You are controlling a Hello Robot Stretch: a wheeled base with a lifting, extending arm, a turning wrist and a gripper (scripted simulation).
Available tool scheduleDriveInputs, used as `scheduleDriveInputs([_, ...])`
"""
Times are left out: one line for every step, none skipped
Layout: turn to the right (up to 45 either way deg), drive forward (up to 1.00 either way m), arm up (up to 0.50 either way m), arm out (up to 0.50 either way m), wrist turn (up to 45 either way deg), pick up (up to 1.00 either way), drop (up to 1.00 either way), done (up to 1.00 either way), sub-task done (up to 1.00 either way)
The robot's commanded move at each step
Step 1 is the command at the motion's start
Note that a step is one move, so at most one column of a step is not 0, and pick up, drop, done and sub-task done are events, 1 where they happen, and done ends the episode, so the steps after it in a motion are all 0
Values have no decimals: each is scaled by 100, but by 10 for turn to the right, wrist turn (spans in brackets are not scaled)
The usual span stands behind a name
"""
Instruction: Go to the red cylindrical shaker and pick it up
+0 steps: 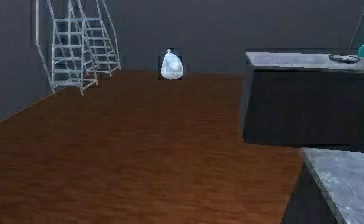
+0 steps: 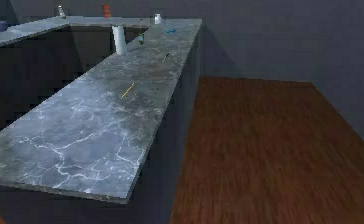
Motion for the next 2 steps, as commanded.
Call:
scheduleDriveInputs([30, 0, 0, 0, 0, 0, 0, 0, 0])
scheduleDriveInputs([-450, 0, 0, 0, 0, 0, 0, 0, 0])
